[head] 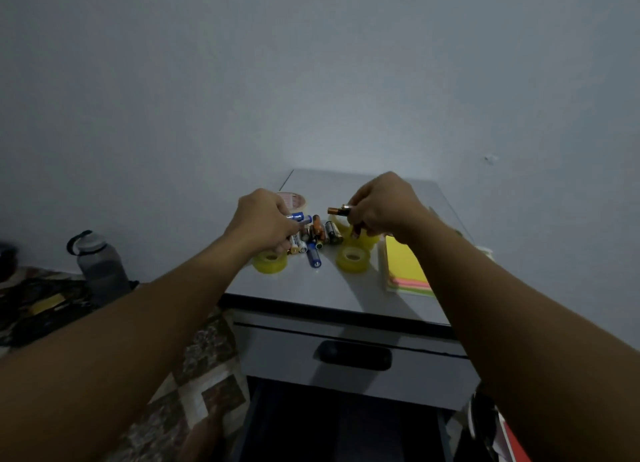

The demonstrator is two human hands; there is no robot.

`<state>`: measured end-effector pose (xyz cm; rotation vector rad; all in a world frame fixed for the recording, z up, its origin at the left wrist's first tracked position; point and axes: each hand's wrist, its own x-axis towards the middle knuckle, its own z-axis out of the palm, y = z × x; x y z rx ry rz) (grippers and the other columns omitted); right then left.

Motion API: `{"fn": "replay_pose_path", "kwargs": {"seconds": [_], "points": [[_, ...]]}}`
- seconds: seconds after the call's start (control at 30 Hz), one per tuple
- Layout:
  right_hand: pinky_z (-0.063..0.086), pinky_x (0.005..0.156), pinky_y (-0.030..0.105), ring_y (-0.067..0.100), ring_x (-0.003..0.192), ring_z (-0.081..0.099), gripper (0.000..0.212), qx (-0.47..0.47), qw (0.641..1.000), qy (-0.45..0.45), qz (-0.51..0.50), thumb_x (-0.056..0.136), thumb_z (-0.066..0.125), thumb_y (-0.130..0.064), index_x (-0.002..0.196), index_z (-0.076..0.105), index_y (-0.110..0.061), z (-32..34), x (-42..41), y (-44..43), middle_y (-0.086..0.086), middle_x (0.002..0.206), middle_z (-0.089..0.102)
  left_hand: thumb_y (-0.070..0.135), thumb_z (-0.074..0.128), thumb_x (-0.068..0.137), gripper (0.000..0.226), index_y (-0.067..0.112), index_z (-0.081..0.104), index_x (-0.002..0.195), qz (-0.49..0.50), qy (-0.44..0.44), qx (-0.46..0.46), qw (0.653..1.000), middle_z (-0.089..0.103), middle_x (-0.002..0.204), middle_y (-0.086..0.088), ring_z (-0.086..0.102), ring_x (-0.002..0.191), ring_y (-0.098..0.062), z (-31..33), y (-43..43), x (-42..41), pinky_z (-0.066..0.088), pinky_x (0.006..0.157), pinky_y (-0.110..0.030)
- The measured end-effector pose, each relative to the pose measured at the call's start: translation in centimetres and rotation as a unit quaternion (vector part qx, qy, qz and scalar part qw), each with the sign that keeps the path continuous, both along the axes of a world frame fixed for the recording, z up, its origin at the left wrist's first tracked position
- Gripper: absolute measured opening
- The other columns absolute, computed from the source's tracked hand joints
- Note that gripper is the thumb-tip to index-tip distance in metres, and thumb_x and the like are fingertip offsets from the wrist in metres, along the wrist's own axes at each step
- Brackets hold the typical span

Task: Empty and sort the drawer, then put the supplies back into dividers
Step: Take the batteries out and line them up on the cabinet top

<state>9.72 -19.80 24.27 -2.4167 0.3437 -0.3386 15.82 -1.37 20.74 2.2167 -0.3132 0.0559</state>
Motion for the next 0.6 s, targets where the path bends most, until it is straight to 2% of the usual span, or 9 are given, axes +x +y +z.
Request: {"fn": "replay_pose_path", "kwargs": {"seconds": [0.1,0.17,0.27,0.37,0.47,0.6], "points": [[0.062,0.076,0.042,0.025,0.074,0.075,0.014,-0.052,0.999,0.013,0.007,0.081,0.075,-0.008,0.094,0.077,-0.002,0.0,2.4,-0.2,0.012,0.084,0.076,0.008,0.076,0.083,0.008,0.008,0.069,0.084,-0.001,-0.012,0.027,1.0,0.071,0.065,-0.011,0.062,0.041,-0.013,-1.1,-0.4,0.7,0.052,0.044,-0.024],[0.062,0.079,0.041,0.026,0.08,0.075,0.017,-0.066,0.998,0.022,0.01,0.081,0.077,-0.011,0.095,0.077,-0.001,-0.2,3.4,-0.2,0.013,0.089,0.076,0.011,0.077,0.082,0.008,0.01,0.069,0.083,0.0,-0.035,0.051,0.998,0.071,0.074,-0.009,0.063,0.046,-0.012,-1.6,-0.6,1.1,0.052,0.046,-0.024],[0.061,0.083,0.041,0.027,0.087,0.074,0.02,-0.097,0.995,0.031,0.019,0.082,0.076,-0.014,0.097,0.076,-0.001,-0.6,4.3,0.0,0.013,0.096,0.075,0.018,0.079,0.08,0.012,0.01,0.071,0.084,0.003,-0.079,0.101,0.992,0.066,0.091,-0.005,0.063,0.067,-0.017,-1.8,-0.7,1.5,0.06,0.061,-0.032],[0.059,0.087,0.043,0.027,0.097,0.071,0.02,-0.142,0.989,0.03,0.028,0.085,0.071,-0.015,0.099,0.076,-0.002,-1.1,5.0,0.3,0.013,0.104,0.074,0.02,0.08,0.077,0.016,0.008,0.073,0.086,0.0,-0.093,0.126,0.988,0.064,0.097,-0.006,0.061,0.075,-0.019,-1.9,-0.9,1.5,0.062,0.072,-0.039],[0.058,0.088,0.044,0.023,0.095,0.071,0.019,-0.151,0.988,0.021,0.028,0.085,0.071,-0.016,0.098,0.077,-0.003,-1.3,5.5,0.3,0.012,0.105,0.074,0.023,0.082,0.075,0.025,0.004,0.073,0.088,-0.006,-0.098,0.147,0.984,0.067,0.096,-0.009,0.063,0.077,-0.024,-1.9,-0.9,1.5,0.061,0.071,-0.041],[0.058,0.086,0.045,0.028,0.1,0.07,0.023,-0.166,0.985,0.024,0.027,0.085,0.072,-0.019,0.1,0.076,-0.001,-1.7,5.9,0.4,0.013,0.106,0.074,0.028,0.084,0.073,0.026,0.007,0.07,0.081,-0.011,-0.092,0.162,0.982,0.064,0.089,-0.009,0.06,0.071,-0.02,-1.8,-0.9,1.3,0.051,0.056,-0.028]]}}
